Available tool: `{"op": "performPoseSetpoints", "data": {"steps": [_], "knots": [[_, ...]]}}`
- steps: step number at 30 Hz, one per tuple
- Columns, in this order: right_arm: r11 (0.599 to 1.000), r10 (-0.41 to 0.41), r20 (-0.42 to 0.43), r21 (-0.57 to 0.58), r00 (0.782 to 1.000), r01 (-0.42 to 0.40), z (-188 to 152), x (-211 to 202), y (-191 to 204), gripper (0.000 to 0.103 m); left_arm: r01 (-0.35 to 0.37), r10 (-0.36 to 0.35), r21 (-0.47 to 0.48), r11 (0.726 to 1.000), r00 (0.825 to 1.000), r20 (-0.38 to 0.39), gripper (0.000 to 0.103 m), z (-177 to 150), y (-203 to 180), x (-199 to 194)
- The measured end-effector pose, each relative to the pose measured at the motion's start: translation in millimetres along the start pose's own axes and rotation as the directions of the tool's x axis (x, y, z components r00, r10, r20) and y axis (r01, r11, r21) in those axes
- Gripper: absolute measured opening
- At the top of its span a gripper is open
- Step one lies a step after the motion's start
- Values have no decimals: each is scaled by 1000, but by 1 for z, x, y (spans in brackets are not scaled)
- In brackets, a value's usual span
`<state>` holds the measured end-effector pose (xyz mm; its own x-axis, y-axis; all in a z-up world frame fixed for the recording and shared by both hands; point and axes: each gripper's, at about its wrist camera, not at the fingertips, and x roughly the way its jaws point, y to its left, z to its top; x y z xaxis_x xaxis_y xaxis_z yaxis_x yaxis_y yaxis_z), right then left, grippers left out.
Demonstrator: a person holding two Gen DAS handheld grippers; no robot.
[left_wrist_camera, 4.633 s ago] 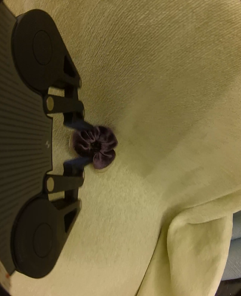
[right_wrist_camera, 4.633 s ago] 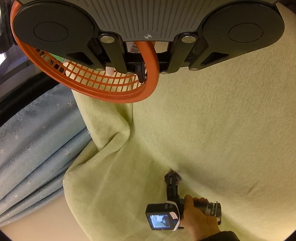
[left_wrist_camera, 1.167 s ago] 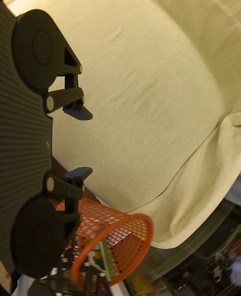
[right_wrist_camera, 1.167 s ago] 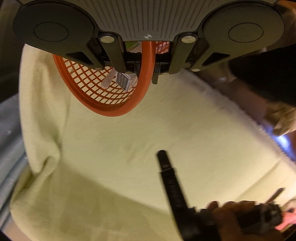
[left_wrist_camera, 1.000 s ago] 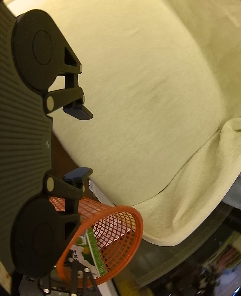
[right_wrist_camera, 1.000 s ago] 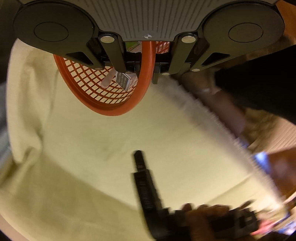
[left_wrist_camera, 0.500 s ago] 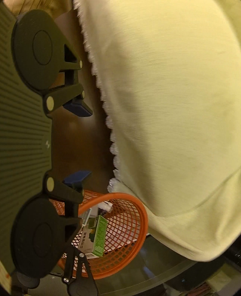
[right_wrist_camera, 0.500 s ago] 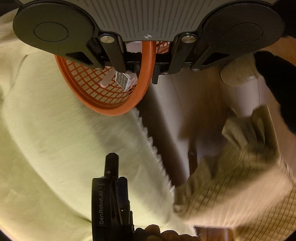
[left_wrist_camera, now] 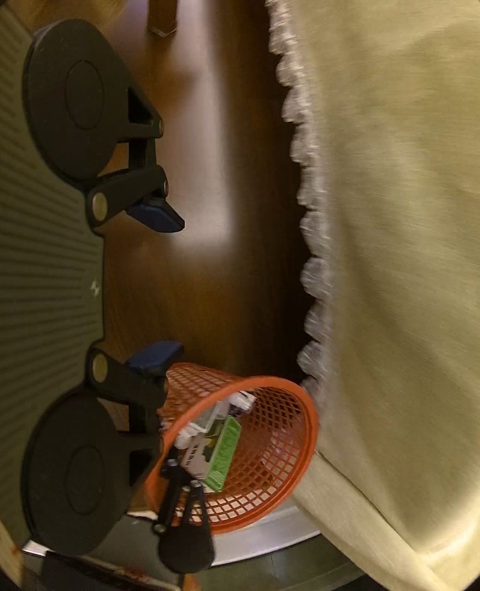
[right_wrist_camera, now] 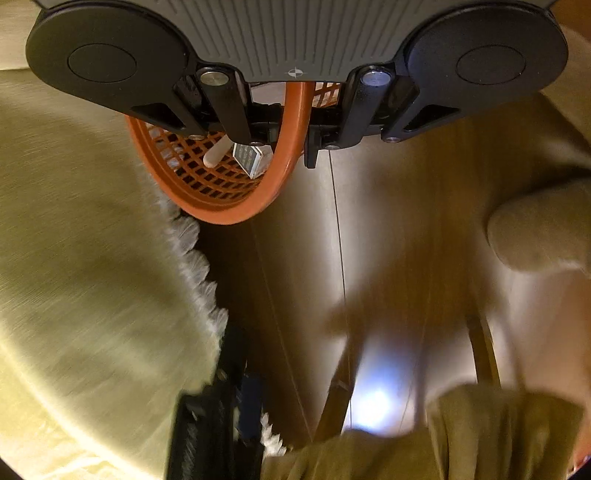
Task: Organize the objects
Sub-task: 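Lower the orange wastebasket with the right tool onto the floor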
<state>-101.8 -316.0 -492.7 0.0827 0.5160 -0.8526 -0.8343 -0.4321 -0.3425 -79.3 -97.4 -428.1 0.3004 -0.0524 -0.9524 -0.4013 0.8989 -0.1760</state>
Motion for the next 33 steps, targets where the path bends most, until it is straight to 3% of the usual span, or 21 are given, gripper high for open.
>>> {"op": "performPoseSetpoints", "data": {"steps": [4,10,14,19,21,28,31,33], "knots": [[998,-59,23,2,998,59,-16,20,6,6,-3,3,-3,1000,1000,-23,60,-15,6,17],[991,-80,15,107,997,78,-17,25,11,7,14,-13,19,1000,998,-64,61,-35,3,25],[981,-20,-31,190,999,25,-21,25,12,22,25,-23,34,999,997,-72,62,-31,-5,20],[957,-10,-95,287,995,37,-19,28,9,36,30,-26,51,998,997,-74,63,-25,-16,16],[952,-30,-84,301,996,55,-16,22,11,44,29,-24,62,998,997,-71,64,-21,-20,18],[946,-48,-95,317,994,76,0,-10,19,47,22,-16,75,997,997,-80,69,-18,-26,7],[927,-61,-123,362,990,103,6,-42,18,47,19,-12,92,996,997,-76,78,-17,-34,-11],[893,-68,-157,431,985,130,11,-67,9,47,17,-10,120,993,998,-63,85,-14,-43,-26]]}}
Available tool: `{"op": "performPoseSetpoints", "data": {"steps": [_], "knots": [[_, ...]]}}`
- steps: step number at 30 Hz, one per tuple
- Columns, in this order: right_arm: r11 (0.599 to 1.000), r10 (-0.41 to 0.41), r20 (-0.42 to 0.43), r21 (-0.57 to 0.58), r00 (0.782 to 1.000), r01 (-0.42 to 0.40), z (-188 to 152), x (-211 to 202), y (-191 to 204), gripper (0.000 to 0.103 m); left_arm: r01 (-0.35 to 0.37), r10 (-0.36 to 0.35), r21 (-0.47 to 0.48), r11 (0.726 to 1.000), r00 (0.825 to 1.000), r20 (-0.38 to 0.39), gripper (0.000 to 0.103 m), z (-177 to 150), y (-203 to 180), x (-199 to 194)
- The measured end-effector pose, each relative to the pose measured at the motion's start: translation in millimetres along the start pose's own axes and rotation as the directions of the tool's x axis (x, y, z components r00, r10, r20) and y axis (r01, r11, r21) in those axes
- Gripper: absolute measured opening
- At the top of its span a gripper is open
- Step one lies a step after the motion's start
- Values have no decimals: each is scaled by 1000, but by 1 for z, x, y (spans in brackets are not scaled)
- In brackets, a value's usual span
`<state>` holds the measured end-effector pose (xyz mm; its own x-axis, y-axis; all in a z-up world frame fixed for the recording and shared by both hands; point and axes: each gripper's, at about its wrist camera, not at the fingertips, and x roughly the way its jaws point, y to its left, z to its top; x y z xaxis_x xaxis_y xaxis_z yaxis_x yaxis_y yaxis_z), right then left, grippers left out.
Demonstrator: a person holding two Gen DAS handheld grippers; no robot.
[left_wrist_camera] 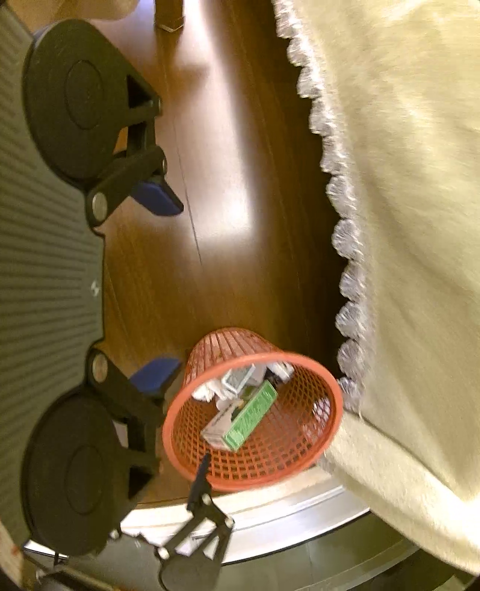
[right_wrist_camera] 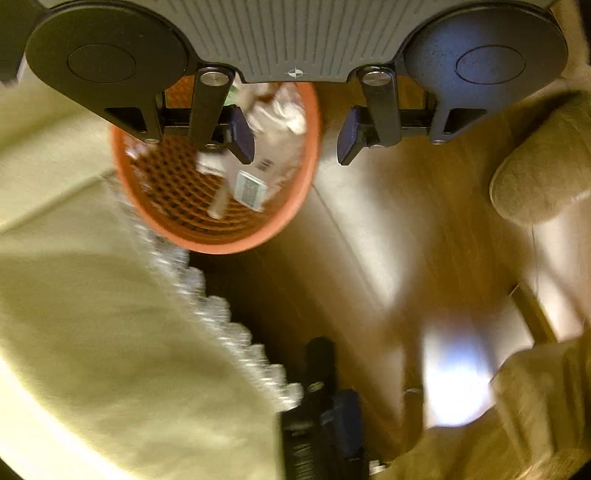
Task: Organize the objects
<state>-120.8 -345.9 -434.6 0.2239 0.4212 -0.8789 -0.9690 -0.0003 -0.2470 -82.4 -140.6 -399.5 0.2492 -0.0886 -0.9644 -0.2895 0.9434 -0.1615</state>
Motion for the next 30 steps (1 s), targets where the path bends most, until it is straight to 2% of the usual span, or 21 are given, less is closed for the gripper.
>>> {"op": "performPoseSetpoints", "data": {"steps": [2,4,7,9,10,11,12,17,24,30], "knots": [[990,-13,-52,137,999,20,8,-22,-15,47,1,-1,34,999,1000,11,90,3,-9,-16],[959,-19,-102,279,995,47,15,-41,-31,47,4,-5,62,998,1000,17,94,4,-19,-33],[873,-13,-168,480,986,93,23,-73,-56,47,-4,1,113,994,1000,30,102,7,-39,-61],[794,1,-192,596,981,116,29,-95,-71,48,-12,8,144,989,1000,31,102,10,-51,-80],[758,7,-202,640,979,127,34,-106,-78,48,-18,14,150,989,999,29,102,12,-57,-88],[727,8,-211,672,977,139,39,-116,-83,48,7,-10,223,975,1000,14,102,14,-62,-97],[696,8,-218,702,976,152,43,-126,-90,48,9,-12,221,975,1000,12,102,16,-67,-108],[575,22,-218,801,976,166,61,-178,-118,48,2,-1,190,982,1000,-3,102,25,-87,-158],[508,7,-227,840,974,192,74,-243,-135,48,-12,15,165,986,1000,-15,102,31,-100,-216],[454,-17,-251,861,968,231,84,-281,-131,48,2,5,163,987,999,-43,102,34,-100,-245]]}}
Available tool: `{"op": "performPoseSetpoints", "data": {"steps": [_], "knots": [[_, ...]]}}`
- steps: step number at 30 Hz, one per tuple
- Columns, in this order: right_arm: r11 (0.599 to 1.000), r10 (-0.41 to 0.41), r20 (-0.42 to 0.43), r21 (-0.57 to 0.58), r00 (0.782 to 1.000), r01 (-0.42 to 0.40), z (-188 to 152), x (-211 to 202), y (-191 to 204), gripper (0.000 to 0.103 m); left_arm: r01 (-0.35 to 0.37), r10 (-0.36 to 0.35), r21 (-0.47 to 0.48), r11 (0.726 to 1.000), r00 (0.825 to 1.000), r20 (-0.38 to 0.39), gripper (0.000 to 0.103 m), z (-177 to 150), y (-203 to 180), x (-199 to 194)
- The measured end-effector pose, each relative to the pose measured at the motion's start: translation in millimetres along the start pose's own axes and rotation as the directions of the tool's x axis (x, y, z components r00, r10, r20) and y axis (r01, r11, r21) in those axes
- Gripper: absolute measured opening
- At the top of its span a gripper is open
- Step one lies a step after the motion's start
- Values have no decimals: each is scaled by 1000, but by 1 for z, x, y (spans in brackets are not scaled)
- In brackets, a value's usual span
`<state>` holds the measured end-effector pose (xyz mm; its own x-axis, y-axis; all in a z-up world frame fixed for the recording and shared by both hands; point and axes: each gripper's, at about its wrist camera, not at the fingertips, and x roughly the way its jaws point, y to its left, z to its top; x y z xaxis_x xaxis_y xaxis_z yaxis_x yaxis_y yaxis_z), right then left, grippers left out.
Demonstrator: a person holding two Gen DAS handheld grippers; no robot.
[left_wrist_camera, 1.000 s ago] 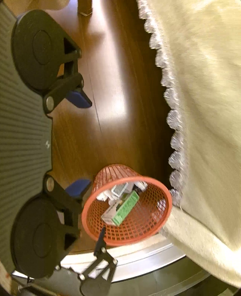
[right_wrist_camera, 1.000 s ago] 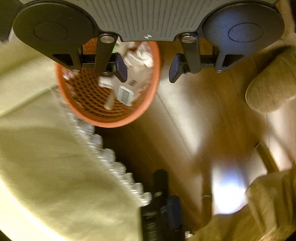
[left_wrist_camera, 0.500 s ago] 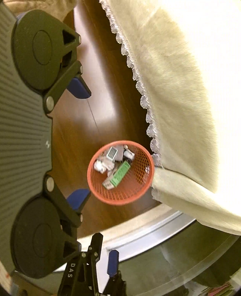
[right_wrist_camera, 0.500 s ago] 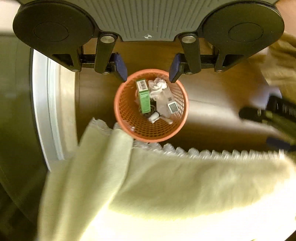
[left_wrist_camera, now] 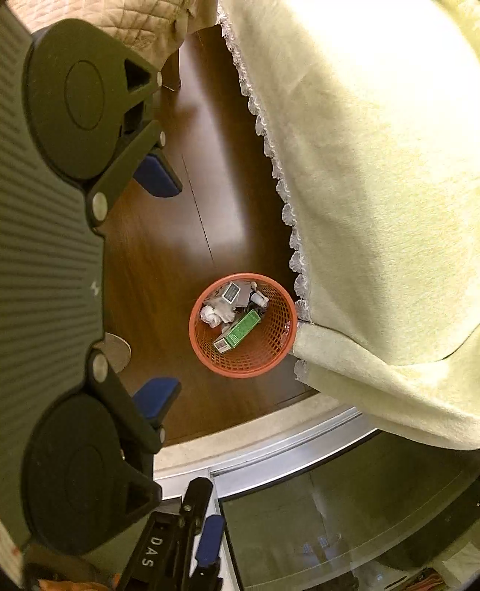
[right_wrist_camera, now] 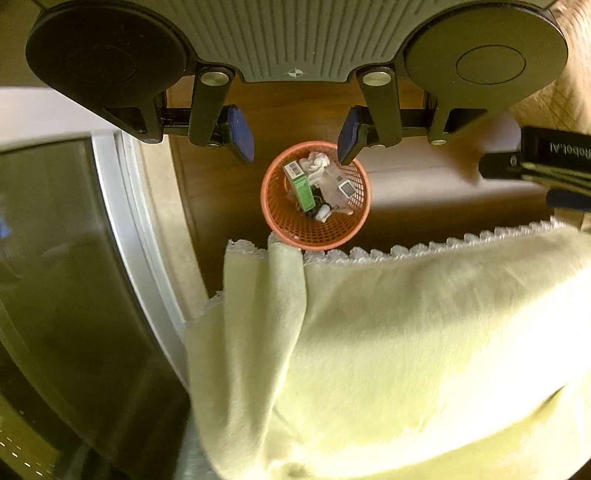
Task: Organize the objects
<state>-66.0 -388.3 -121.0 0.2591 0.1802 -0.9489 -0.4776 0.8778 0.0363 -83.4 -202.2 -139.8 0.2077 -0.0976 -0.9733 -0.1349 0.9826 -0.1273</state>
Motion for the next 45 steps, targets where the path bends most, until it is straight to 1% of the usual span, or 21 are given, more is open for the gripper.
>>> {"op": "performPoseSetpoints", "data": {"steps": [2,4,6,11,14,18,23,26,28,32,36,38,45], "knots": [[1000,-10,1,14,1000,10,-2,-7,5,48,-2,2,6,1000,1000,5,102,-1,1,-9],[999,-23,1,30,1000,23,-3,-15,10,48,16,-16,10,1000,1000,6,102,-3,3,-17],[999,-36,0,35,999,36,-4,-24,17,48,17,-17,26,1000,1000,10,102,-3,5,-25],[996,-49,3,69,999,49,-3,-42,30,48,-8,6,83,997,1000,28,102,1,6,-45],[996,-41,11,75,999,40,1,-49,36,48,-26,23,102,994,999,32,102,6,8,-54],[993,-45,38,107,998,40,8,-58,35,48,-57,49,196,979,998,48,102,17,5,-61],[987,-45,58,154,997,36,17,-69,33,48,-83,65,257,963,995,78,102,36,-1,-79],[984,-44,71,178,997,30,21,-77,31,48,-80,57,286,955,994,89,102,46,-4,-90],[980,-54,84,195,995,36,23,-82,32,48,-70,43,315,947,995,91,102,52,-6,-95],[971,-69,103,237,992,43,26,-84,35,48,-62,27,384,921,995,96,102,62,-7,-98],[952,-108,104,299,989,73,26,-87,38,48,-52,11,473,880,996,88,102,69,-9,-94],[942,-121,107,324,987,80,27,-89,42,48,-49,4,500,864,996,91,102,71,-9,-96],[923,-154,114,371,981,102,33,-96,57,48,-36,-13,543,839,996,86,102,71,-3,-101]]}}
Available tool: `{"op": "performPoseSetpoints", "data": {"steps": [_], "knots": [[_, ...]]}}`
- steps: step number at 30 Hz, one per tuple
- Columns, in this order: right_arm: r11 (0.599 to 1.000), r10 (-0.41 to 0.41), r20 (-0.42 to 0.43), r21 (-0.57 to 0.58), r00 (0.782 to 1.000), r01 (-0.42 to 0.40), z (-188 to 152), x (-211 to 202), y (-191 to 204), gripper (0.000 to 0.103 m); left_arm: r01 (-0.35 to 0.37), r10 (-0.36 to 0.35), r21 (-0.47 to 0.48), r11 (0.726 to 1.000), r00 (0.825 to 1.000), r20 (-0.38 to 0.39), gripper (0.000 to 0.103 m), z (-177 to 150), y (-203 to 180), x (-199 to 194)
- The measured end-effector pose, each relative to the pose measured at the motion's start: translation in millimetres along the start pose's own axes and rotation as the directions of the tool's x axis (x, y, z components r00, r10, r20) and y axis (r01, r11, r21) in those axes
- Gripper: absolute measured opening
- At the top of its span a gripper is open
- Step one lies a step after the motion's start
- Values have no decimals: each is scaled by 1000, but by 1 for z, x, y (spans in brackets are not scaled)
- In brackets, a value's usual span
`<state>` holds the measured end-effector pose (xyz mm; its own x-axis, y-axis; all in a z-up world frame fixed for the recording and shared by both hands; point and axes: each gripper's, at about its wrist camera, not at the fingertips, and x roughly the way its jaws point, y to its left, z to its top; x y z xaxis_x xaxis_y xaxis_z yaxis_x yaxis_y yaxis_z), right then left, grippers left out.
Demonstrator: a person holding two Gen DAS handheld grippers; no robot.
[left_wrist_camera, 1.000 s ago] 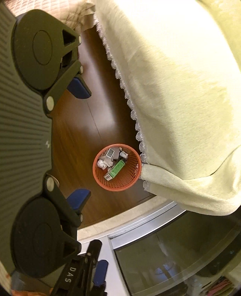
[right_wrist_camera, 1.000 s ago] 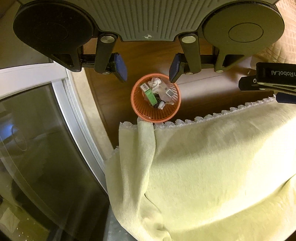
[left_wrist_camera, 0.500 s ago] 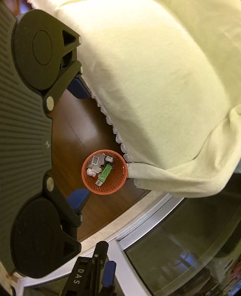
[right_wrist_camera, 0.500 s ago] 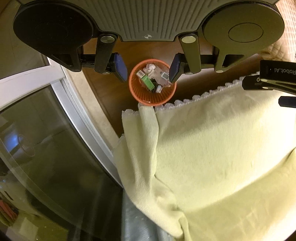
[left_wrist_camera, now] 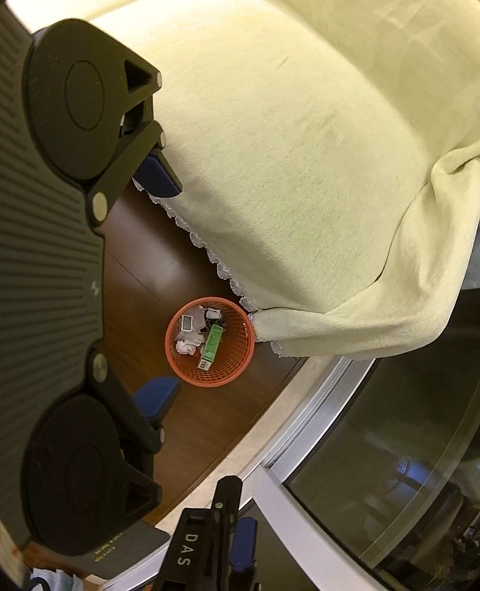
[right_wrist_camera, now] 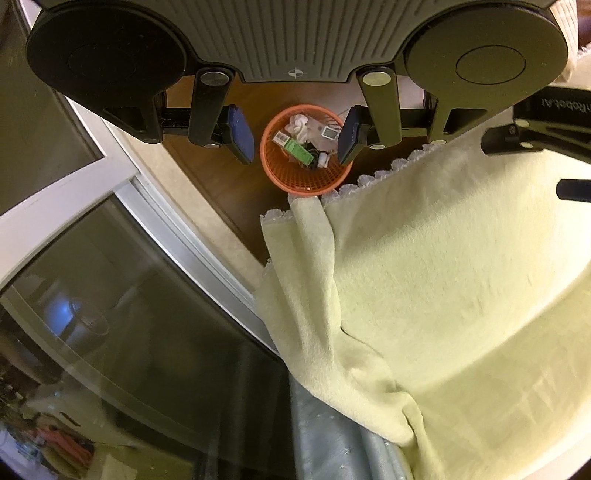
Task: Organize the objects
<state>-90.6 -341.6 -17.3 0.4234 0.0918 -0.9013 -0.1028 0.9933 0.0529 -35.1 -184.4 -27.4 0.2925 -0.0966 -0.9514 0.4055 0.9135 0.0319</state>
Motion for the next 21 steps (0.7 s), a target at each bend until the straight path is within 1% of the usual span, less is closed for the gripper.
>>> {"op": "performPoseSetpoints", "data": {"steps": [10,21], "knots": [[1000,-1,-7,6,1000,1,-8,0,8,48,12,-12,8,1000,1000,3,102,-1,3,1],[999,3,-23,43,1000,-2,-9,-2,10,48,-1,1,15,1000,1000,10,102,-1,9,-1]]}}
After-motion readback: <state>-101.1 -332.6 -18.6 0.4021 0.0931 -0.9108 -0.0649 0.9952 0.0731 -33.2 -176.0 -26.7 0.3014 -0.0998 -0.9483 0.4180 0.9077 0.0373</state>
